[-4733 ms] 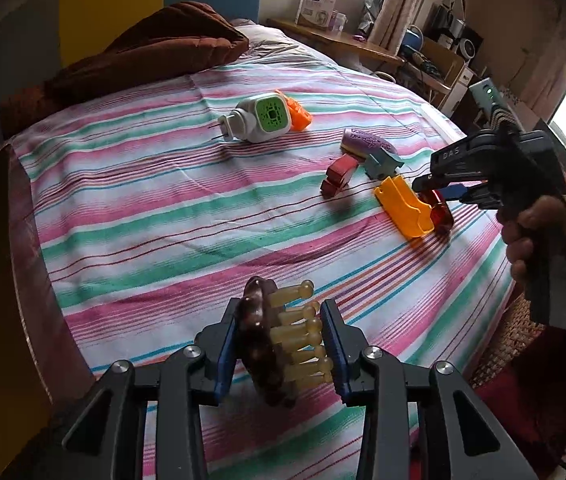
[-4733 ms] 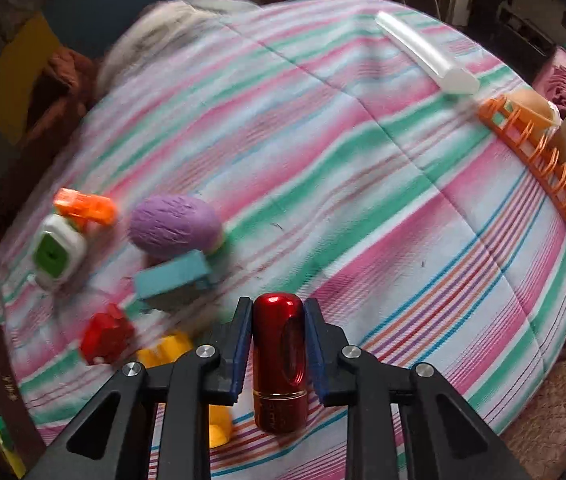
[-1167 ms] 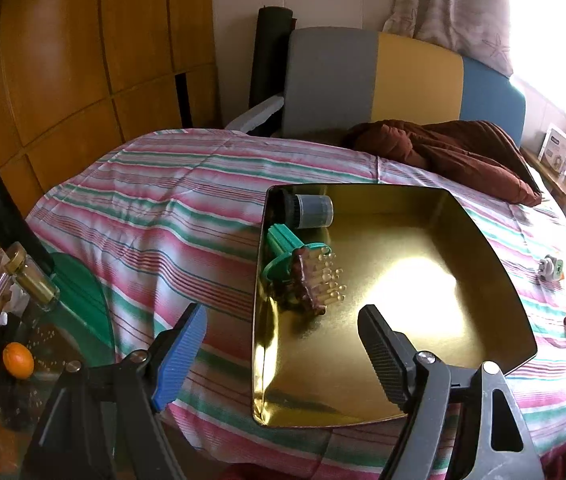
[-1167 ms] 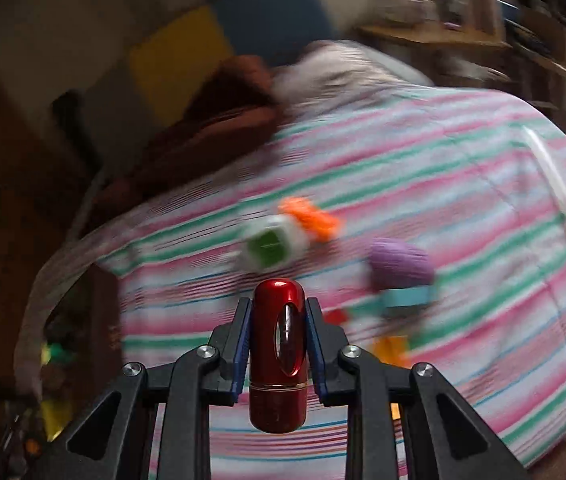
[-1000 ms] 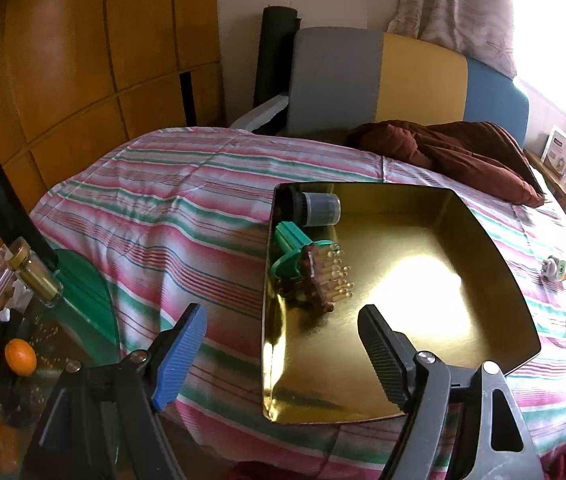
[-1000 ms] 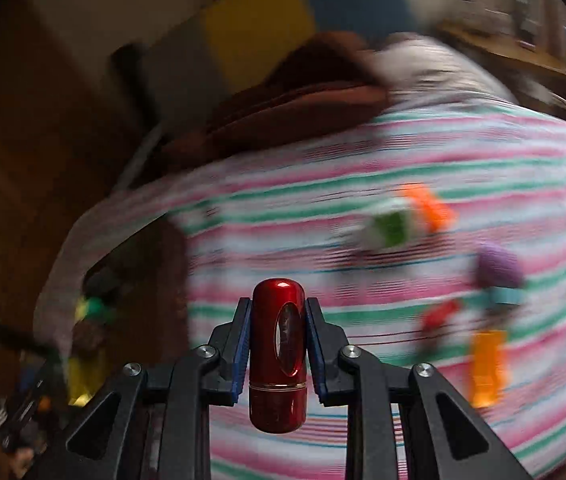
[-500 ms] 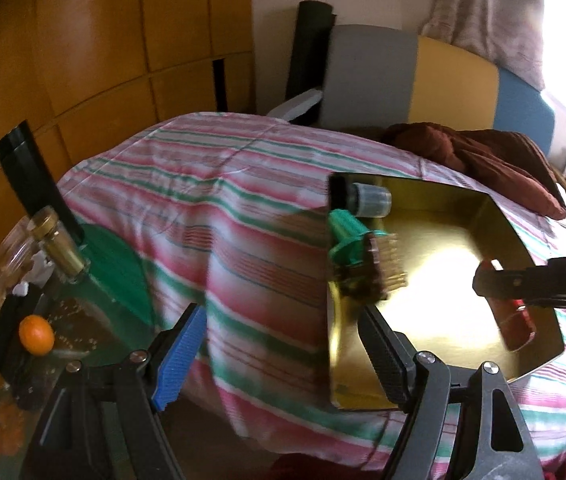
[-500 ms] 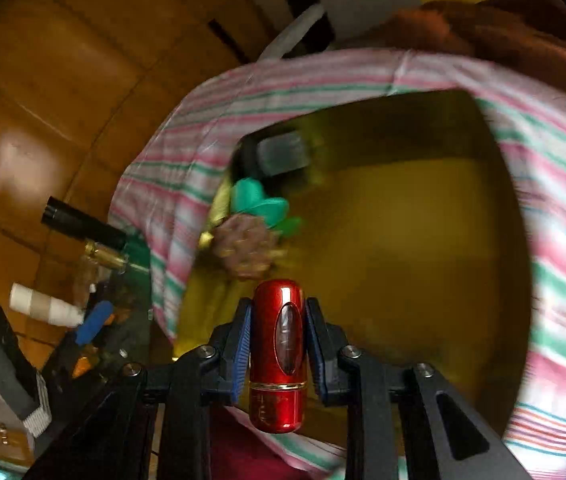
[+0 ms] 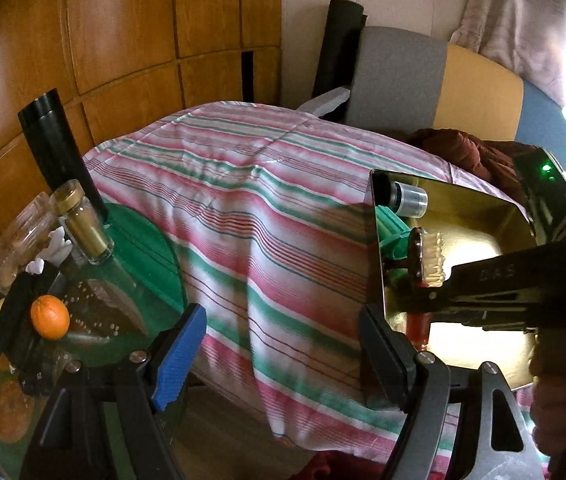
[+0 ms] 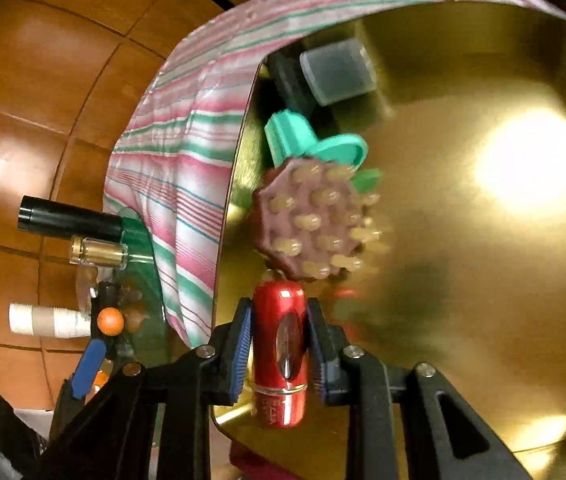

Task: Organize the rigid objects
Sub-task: 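Open the right tool to release the lipstick tube into the tray, then move both tools back over the toys on the bedspread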

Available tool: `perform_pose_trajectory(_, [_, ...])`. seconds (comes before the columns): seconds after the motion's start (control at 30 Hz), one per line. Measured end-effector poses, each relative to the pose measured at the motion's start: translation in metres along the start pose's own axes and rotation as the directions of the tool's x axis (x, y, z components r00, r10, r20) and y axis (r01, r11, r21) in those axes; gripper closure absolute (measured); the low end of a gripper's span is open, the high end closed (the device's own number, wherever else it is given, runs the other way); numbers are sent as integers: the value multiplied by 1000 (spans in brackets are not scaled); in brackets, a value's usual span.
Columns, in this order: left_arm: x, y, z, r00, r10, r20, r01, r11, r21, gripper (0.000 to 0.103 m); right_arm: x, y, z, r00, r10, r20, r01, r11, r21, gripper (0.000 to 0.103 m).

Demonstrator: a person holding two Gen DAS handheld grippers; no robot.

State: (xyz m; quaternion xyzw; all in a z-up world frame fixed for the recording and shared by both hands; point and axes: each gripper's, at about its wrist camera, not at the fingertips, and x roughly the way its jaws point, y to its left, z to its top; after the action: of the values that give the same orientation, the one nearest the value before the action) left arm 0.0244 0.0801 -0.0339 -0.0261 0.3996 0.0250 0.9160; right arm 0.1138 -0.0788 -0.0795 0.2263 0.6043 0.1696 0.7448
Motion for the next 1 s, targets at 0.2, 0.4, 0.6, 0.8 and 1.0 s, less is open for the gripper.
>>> perform_pose_trajectory(0.2, [-1,1,1,1000,-5,7,5,1000,-11,24,-12,1,-4,999,-12,43,14,999,-40,75])
perform_pose_trajectory(0.4, [-8,-5,4,1000,-16,27,16,1000,0,24,-51,13,-14,988,-43,150,66,985,-159,75])
perform_pose_trajectory(0.6, [-16,-18,6,998,-34,44,32,999,39,24,-90,15,-34,941,-147,304,232,937,-263,74])
perform_pose_trajectory(0.8, [-21,-31,6,997,-59,47,55,996,75,18,-118,1,-55,880,-227,417,364,887,-286,68])
perform_pose_trajectory(1.0, [-27,-53,7,995,-90,51,83,987,139,18,-158,-36,-67,814,-279,509,431,879,-207,63])
